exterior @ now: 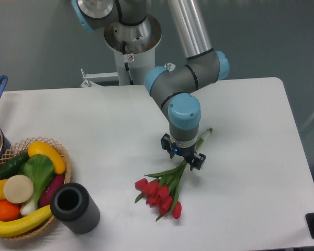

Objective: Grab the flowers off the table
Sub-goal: 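Lift the gripped tulip bunch up off the table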

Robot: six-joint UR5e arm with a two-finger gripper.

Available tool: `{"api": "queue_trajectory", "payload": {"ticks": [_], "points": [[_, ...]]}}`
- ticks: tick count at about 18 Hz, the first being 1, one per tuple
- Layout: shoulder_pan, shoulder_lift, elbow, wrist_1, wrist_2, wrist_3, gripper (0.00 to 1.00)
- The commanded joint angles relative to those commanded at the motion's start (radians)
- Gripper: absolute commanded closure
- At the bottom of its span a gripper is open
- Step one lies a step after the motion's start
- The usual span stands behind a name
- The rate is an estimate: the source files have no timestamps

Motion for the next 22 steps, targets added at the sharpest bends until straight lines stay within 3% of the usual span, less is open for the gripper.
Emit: {"api": "queue_trajectory", "payload": {"ticks": [9,17,19,22], "points": [[0.0,0.051,0.008,-0.006,-0.002,-0.02,1.0],[0.006,0.074,0.08,-0.026,0.003,-0.115,1.0],[0.011,0.078,0.11,-0.069,0.002,-0.132,1.0],[0.027,0.078,0.176,-0.185,0.002,-0.114,1.0]]}}
